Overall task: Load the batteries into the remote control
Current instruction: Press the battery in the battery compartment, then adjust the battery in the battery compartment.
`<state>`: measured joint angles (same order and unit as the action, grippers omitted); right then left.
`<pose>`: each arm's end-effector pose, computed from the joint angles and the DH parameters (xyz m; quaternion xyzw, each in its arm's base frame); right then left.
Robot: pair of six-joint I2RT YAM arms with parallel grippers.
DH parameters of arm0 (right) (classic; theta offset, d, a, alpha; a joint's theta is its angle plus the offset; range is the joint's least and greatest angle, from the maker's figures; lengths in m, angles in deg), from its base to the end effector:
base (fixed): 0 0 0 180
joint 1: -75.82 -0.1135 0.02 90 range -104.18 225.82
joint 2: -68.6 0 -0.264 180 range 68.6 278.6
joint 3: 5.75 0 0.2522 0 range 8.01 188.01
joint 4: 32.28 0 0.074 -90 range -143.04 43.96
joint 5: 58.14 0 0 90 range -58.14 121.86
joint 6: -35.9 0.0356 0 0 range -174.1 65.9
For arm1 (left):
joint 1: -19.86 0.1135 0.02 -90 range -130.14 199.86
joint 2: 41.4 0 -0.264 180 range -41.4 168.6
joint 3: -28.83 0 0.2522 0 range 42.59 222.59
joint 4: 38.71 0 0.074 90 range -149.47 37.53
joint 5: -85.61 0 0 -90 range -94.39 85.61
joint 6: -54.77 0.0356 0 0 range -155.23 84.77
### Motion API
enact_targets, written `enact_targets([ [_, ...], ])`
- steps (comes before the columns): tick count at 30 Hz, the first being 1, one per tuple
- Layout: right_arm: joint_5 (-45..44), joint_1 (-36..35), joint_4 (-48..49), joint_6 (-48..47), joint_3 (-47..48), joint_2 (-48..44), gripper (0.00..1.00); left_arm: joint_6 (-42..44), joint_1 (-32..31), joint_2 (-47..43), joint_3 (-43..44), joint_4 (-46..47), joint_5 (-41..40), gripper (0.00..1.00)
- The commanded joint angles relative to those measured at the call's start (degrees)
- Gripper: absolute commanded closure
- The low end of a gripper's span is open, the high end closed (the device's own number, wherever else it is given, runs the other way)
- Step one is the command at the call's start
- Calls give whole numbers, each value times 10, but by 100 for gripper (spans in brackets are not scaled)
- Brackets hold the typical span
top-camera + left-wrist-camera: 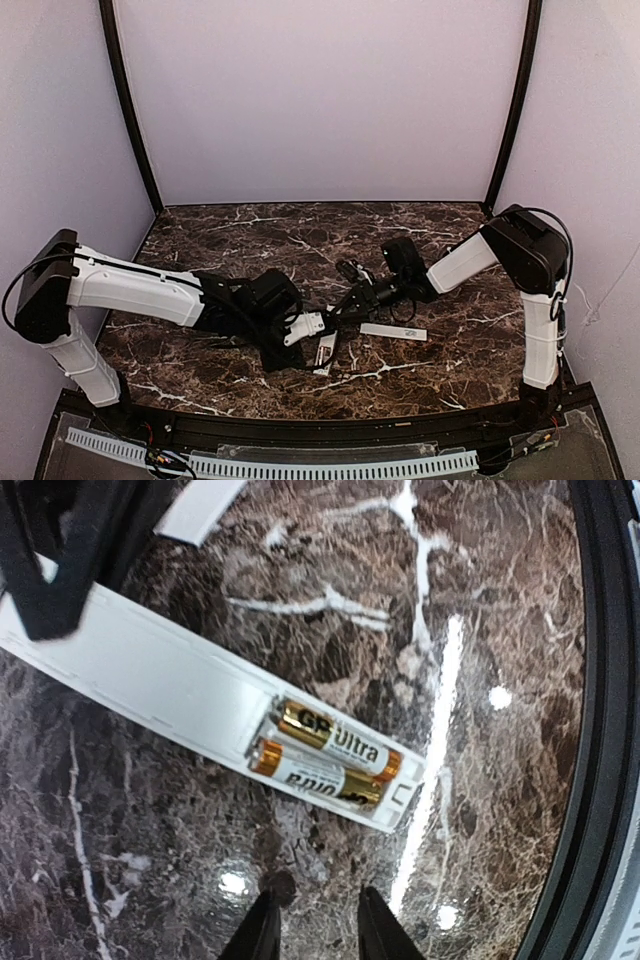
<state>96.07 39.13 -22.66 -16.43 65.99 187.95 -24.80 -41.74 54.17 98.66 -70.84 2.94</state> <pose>0.2935 0.2587 0.1023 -0.2265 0.7633 0.6050 0.0072 0.1534 -0.2933 0.1742 0.5782 0.7653 -0.1747 0.2226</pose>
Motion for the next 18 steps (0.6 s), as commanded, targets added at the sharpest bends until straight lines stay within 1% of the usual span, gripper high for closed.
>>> enact_targets([
  [1,-23,5,-59,-101,10,-10,100,38,1,-54,-19,58,-16,71],
  [2,-26,4,-61,-110,9,-15,100,36,1,-58,-19,69,-14,69],
  [4,-31,3,-64,-119,6,-21,100,12,1,-58,-18,82,-25,68],
  [6,-38,2,-59,-121,1,-27,100,-39,1,-59,-22,98,-53,67],
  [7,-38,2,-56,-123,-1,-29,100,-78,1,-61,-26,118,-57,66],
  [8,-39,1,-50,-124,-5,-33,100,-101,1,-71,-42,133,-63,61],
  [9,-40,1,-42,-123,-10,-35,100,-145,1,-84,-61,157,-65,59],
  [10,-40,2,-34,-125,-14,-39,100,-163,1,-90,-73,169,-66,57],
  [11,-39,1,-27,-128,-18,-44,100,-193,0,-105,-99,200,-66,57],
  [12,-38,0,-17,-132,-25,-50,100,-215,-1,-113,-110,212,-80,56],
  [14,-37,-2,-3,-144,-33,-59,100,-236,-3,-142,-148,244,-92,54],
  [15,-35,-4,-1,-152,-34,-63,100,-247,-3,-160,-172,267,-92,51],
  [18,-34,-13,-9,-188,-31,-73,100,-260,-4,-189,-210,298,-92,47],
])
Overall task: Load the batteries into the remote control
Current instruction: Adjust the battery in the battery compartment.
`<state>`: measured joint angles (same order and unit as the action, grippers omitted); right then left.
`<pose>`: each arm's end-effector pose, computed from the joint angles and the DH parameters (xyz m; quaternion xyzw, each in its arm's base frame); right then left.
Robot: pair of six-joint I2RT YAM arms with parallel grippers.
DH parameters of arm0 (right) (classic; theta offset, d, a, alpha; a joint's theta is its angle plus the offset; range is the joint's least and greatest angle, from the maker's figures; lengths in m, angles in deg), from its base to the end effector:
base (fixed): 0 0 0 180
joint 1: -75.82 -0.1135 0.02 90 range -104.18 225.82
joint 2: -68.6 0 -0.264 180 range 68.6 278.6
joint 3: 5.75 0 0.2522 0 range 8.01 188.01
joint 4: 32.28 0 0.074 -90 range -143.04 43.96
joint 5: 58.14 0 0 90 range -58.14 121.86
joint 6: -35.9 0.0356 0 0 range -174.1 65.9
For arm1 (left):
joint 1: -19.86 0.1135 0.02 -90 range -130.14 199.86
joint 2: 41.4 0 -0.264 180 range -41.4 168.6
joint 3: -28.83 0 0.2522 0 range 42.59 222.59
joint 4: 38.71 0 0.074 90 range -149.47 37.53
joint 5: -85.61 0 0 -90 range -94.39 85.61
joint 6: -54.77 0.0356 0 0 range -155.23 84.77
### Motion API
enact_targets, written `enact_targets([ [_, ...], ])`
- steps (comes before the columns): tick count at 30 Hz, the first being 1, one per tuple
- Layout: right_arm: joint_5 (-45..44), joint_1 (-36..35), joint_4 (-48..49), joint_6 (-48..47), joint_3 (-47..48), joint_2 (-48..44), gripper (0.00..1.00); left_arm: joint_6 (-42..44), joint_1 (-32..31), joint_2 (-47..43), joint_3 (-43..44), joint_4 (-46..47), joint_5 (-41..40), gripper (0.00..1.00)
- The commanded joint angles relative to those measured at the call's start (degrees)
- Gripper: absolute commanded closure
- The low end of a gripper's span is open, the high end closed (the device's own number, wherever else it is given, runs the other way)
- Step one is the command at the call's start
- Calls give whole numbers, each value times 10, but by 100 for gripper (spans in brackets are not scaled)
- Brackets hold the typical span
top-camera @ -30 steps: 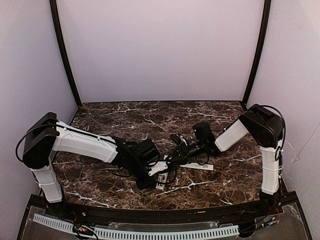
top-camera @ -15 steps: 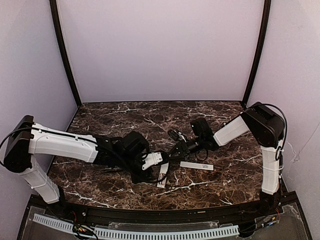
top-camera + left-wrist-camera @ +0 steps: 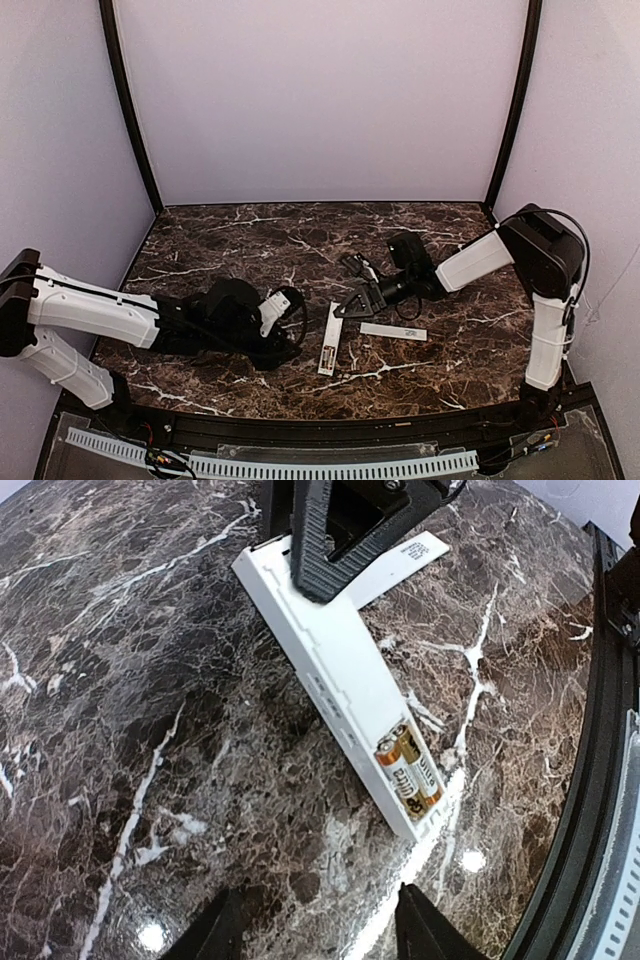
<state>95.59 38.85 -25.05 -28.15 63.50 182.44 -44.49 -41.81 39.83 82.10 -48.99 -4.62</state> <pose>0.2825 0.2526 0.1235 -0.3061 0.7353 0.6002 0.0743 0.1371 -0.2540 0.1883 0.3965 0.8076 -0.2518 0.3566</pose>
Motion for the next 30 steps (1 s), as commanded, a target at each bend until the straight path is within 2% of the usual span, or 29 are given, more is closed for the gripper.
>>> enact_targets([
  [1,-37,-15,6,-85,-6,-23,100,-64,-3,-54,-54,82,-18,46],
  [6,-82,-36,-45,-143,5,-41,100,-65,-13,-58,-75,98,-35,41],
  [9,-105,-43,-56,-163,3,-53,100,-69,-28,-50,-96,144,-45,34],
  [13,-124,-50,-63,-179,-1,-65,100,-61,-55,-27,-109,193,-67,32],
  [17,-133,-53,-72,-188,3,-68,100,-63,-74,2,-101,208,-95,31],
  [24,-146,-55,-82,-182,7,-68,100,-117,-87,67,-66,194,-149,32],
  [30,-149,-54,-83,-178,7,-65,100,-131,-87,96,-51,211,-154,34],
])
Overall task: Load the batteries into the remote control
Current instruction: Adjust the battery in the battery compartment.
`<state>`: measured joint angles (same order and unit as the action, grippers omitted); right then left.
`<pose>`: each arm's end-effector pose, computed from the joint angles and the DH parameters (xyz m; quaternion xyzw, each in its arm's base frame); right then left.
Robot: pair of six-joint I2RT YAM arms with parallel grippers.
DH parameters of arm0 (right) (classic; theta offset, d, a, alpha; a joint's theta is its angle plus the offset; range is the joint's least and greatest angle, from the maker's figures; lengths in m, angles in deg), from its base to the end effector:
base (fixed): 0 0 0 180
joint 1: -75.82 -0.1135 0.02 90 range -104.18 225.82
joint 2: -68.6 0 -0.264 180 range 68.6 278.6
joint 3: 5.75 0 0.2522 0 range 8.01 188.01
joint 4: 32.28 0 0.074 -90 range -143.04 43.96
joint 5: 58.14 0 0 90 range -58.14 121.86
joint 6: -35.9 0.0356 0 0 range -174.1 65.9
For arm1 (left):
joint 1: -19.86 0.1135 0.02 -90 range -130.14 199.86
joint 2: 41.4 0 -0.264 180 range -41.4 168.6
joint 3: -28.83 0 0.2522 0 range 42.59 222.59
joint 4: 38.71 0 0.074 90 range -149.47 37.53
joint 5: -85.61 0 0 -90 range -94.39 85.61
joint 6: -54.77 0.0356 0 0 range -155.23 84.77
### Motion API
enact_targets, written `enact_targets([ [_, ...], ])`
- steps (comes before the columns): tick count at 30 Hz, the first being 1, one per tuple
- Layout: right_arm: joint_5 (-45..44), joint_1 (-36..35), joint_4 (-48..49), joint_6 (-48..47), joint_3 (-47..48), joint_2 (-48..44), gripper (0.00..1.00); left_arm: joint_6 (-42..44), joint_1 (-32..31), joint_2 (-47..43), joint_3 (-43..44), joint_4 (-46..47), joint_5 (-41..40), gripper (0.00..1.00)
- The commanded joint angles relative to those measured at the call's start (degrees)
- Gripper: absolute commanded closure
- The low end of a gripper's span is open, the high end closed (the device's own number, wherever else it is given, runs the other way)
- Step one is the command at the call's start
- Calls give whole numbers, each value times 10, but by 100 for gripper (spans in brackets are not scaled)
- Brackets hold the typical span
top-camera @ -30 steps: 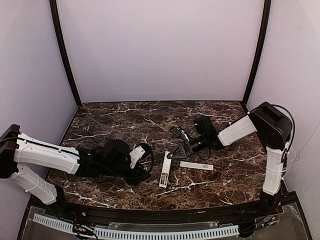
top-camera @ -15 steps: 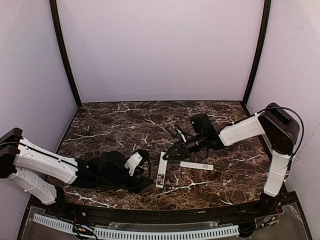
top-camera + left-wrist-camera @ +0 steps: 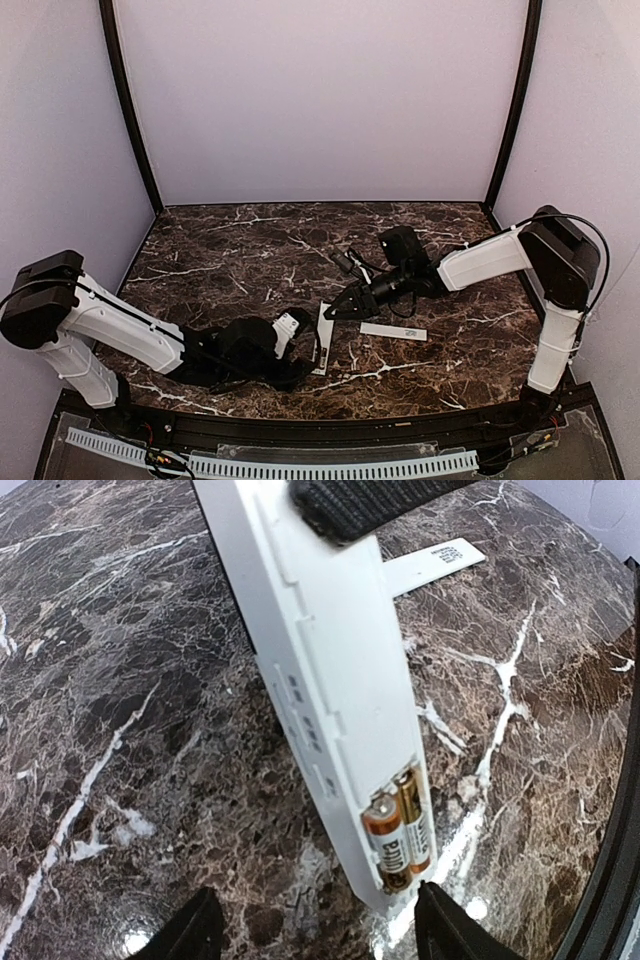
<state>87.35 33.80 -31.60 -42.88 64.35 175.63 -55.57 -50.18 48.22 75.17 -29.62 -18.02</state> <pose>0.2589 0.2727 0.1587 -0.4125 0.7052 0.5505 0.1716 0.1075 -0.2713 0.1436 0.3184 0.8196 -0.2558 0.4019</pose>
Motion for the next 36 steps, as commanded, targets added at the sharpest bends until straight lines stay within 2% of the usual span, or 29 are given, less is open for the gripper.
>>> enact_targets([
  [1,-67,-4,-18,-31,-1,3,100,-17,-4,15,21,17,-20,35],
  [12,-69,-4,-14,-25,-2,6,100,-26,-4,54,47,1,-27,40],
  [30,-54,-4,-16,-27,1,8,100,-22,-4,45,45,-54,-43,68],
  [33,-53,-4,-18,-28,2,8,100,-19,-4,43,46,-59,-42,67],
  [36,-58,-4,-24,-30,4,10,100,16,-4,23,32,-35,-26,52],
])
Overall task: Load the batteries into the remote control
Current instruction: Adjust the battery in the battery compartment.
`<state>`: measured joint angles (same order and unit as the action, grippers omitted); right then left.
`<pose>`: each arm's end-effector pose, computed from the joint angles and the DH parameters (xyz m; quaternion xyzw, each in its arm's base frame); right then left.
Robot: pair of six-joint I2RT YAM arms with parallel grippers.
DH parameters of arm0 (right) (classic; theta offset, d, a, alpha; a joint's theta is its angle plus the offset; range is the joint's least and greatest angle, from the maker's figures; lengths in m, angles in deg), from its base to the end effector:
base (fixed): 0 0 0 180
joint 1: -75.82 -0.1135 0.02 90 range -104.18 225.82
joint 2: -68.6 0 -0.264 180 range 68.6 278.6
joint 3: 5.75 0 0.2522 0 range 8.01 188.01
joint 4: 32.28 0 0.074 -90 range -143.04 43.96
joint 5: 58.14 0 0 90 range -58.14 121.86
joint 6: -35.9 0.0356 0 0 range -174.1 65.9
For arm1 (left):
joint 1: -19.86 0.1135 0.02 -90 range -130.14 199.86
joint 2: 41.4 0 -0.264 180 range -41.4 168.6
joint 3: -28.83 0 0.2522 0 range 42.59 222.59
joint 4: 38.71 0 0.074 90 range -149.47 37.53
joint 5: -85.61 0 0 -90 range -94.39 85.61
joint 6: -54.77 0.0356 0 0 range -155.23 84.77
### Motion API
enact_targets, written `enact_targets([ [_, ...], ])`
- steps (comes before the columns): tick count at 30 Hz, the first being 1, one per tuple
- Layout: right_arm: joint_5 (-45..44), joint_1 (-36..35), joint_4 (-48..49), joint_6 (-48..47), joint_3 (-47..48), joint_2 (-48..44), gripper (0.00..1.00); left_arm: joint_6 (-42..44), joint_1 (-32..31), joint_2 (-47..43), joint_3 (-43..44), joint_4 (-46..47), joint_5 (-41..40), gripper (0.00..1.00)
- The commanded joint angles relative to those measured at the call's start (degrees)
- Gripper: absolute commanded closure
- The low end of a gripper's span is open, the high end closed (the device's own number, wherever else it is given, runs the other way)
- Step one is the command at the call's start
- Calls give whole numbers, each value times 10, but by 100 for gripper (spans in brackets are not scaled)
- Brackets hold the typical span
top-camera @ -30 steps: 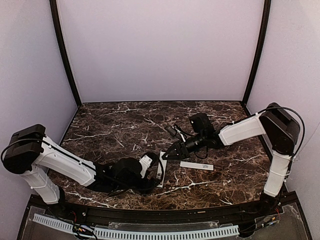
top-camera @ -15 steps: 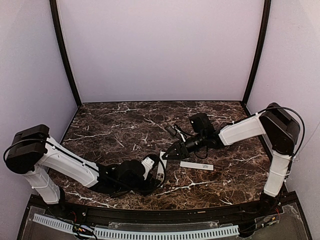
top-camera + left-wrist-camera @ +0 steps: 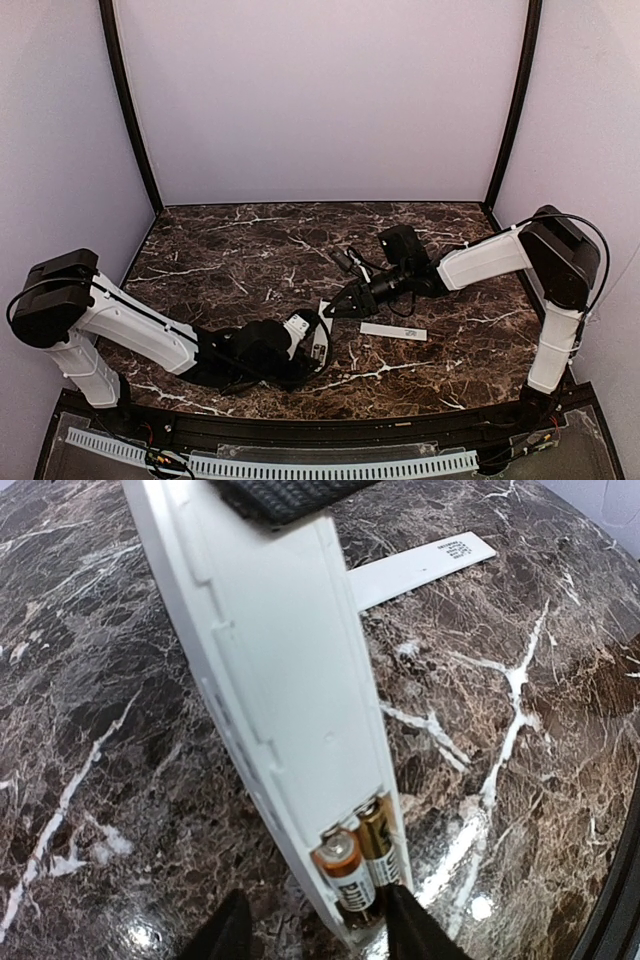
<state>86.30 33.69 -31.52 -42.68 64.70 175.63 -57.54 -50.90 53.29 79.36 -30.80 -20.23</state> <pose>0.2599 0.2741 0.1602 -0.4105 0.7083 0.5460 0.1781 0.1113 -0.2893 0.1369 0.3057 0.8312 -0.2404 0.3972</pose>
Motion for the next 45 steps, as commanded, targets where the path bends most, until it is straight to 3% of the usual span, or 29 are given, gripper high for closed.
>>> enact_targets([
  [1,-48,-3,-25,-32,1,11,100,49,4,-36,-16,-15,0,47],
  [7,-45,-3,-40,-37,8,14,100,250,4,-140,-38,2,43,37],
  [11,-40,-3,-48,-38,14,19,100,409,4,-162,-11,-76,94,36],
  [15,-40,-5,-57,-33,22,23,100,496,4,-135,36,-152,106,45],
  [19,-41,-5,-66,-32,27,25,100,560,4,-100,69,-188,97,62],
  [22,-39,-5,-68,-32,28,25,100,590,4,-81,80,-190,91,74],
  [24,-37,-5,-69,-31,28,25,100,603,4,-72,85,-194,87,76],
  [45,-32,-7,-70,-29,31,29,100,650,44,-41,116,-199,104,82],
])
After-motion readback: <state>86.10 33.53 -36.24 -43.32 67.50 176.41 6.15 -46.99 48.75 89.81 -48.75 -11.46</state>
